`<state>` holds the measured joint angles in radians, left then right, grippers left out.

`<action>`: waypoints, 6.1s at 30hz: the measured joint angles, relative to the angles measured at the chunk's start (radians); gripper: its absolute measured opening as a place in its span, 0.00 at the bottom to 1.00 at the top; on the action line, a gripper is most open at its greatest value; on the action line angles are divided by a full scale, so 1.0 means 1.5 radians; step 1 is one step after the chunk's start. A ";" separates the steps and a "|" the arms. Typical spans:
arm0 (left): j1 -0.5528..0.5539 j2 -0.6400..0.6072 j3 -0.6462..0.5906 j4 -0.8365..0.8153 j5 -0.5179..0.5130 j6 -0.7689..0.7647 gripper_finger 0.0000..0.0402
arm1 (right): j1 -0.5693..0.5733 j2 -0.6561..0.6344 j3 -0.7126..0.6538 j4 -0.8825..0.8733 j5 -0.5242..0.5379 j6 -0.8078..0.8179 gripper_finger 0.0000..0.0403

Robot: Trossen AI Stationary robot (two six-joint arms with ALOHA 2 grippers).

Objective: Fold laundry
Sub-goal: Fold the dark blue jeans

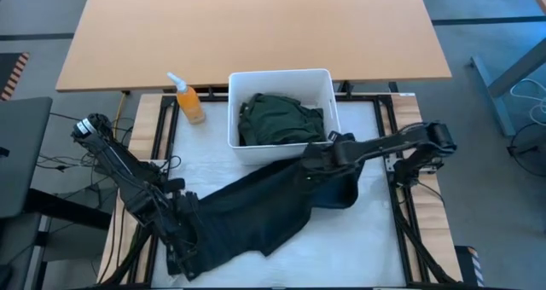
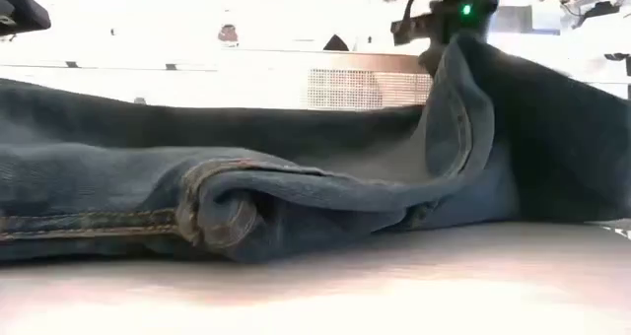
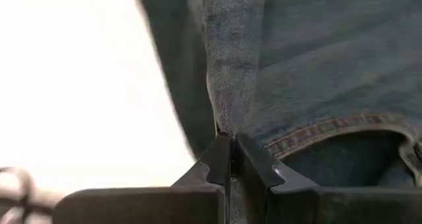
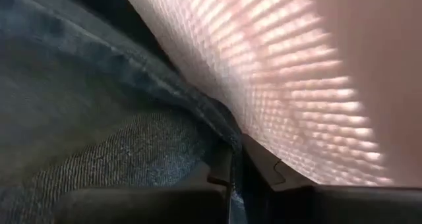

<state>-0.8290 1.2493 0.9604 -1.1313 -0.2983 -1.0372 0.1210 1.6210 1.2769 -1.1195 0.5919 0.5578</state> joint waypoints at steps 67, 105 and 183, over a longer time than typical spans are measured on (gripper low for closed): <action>0.117 0.241 -0.014 0.363 0.068 0.389 0.00 | 0.396 0.134 -0.106 0.175 -0.005 0.050 0.46; 0.082 0.240 -0.012 0.195 0.203 0.287 0.00 | 0.164 0.122 -0.104 0.108 -0.370 -0.200 0.36; 0.113 0.380 0.141 0.577 -0.108 0.421 0.01 | 0.498 0.065 -0.038 0.384 -0.084 -0.231 0.43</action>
<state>-0.6590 1.8199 1.1713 -0.2662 -0.4607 -0.4052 0.8685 1.7189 1.2194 -0.5429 0.4656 0.2119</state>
